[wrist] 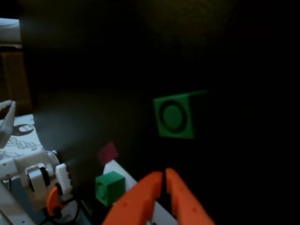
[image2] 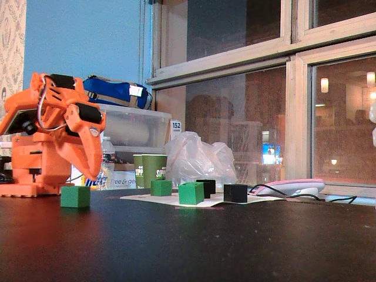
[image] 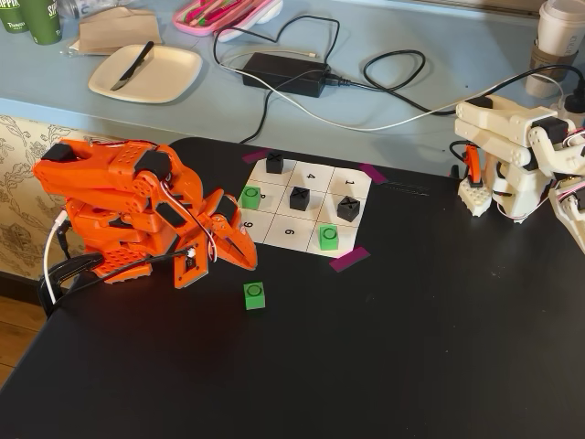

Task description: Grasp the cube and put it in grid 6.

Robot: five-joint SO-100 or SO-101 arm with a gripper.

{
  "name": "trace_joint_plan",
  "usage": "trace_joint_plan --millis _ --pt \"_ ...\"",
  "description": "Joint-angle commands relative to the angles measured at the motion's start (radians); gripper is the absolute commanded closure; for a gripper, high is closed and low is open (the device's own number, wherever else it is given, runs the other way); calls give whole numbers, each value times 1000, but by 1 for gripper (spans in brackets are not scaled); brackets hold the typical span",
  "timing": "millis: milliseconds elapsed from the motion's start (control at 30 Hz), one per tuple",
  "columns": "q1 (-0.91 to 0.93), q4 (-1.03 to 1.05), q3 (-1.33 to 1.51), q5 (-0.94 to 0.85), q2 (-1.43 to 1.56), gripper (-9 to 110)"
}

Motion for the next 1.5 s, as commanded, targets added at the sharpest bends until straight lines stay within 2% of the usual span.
trace_joint_plan --millis 0,1467 --pt "5 0 67 6 5 101" --pt "-3 -8 15 0 3 101"
